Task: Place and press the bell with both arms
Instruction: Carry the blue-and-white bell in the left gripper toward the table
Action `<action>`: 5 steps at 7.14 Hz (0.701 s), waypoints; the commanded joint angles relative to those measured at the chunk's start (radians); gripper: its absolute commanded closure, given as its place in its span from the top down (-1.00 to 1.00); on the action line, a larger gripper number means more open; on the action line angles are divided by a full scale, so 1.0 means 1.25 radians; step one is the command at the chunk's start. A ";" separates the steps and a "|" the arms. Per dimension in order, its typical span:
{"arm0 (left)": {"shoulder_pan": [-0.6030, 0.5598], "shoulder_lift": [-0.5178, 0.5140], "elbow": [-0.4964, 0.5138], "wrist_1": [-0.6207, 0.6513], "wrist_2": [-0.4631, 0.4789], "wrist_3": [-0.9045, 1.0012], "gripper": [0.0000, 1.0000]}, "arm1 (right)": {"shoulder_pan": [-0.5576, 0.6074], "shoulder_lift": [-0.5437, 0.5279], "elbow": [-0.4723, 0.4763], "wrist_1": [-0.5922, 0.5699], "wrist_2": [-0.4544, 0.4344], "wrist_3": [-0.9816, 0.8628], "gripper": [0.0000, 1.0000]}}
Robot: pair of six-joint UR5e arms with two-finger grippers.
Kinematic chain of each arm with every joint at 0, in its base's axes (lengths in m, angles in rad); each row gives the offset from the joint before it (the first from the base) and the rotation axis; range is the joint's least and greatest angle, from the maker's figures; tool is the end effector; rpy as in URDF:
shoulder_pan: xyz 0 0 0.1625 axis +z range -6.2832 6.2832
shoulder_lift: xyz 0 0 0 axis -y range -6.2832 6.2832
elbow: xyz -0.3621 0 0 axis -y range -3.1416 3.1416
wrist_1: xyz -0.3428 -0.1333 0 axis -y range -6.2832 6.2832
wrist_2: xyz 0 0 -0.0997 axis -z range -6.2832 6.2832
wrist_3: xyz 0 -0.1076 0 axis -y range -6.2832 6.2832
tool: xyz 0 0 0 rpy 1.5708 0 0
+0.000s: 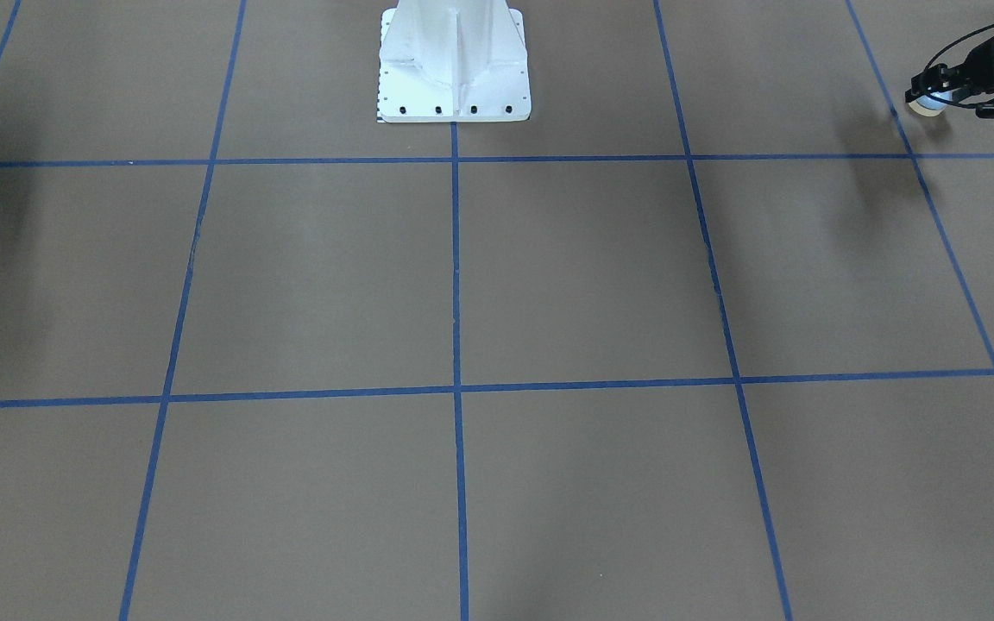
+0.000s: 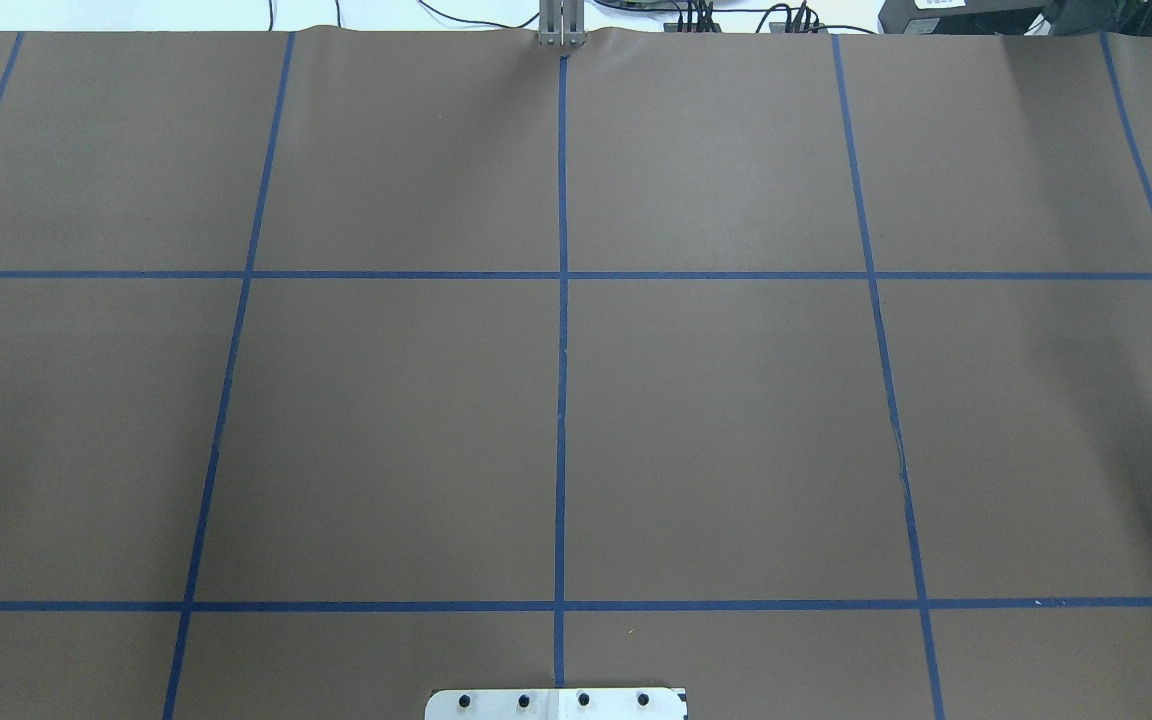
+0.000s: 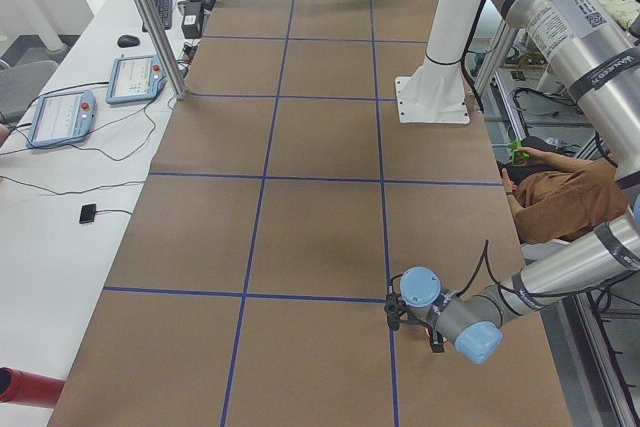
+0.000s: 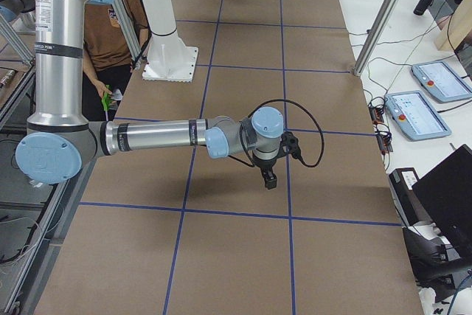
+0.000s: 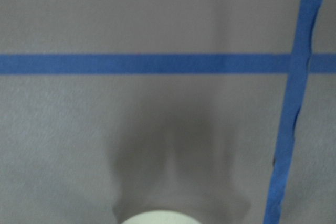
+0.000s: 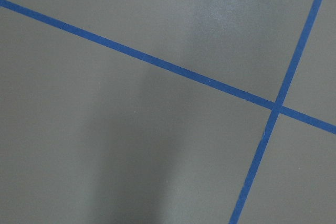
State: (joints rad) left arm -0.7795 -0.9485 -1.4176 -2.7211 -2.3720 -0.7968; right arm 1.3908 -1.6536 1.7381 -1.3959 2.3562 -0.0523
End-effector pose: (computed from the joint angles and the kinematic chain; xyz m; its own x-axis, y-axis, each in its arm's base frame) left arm 0.0701 -0.1480 0.7299 0.6845 0.0074 -0.7290 -0.2466 0.9433 -0.2220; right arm -0.0202 -0.4308 0.5424 0.6533 -0.3543 0.6691 0.2075 0.9337 0.2919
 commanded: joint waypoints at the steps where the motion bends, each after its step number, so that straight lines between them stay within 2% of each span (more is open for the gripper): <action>1: 0.006 0.007 0.001 -0.007 0.009 -0.004 1.00 | -0.001 0.000 0.000 0.000 0.000 0.000 1.00; 5: 0.042 -0.019 0.009 0.000 0.015 -0.044 1.00 | -0.005 0.000 -0.001 0.000 -0.002 -0.001 1.00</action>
State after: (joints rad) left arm -0.7391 -0.9696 -1.4107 -2.7218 -2.3561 -0.8429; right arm 1.3864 -1.6536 1.7370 -1.3959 2.3549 -0.0535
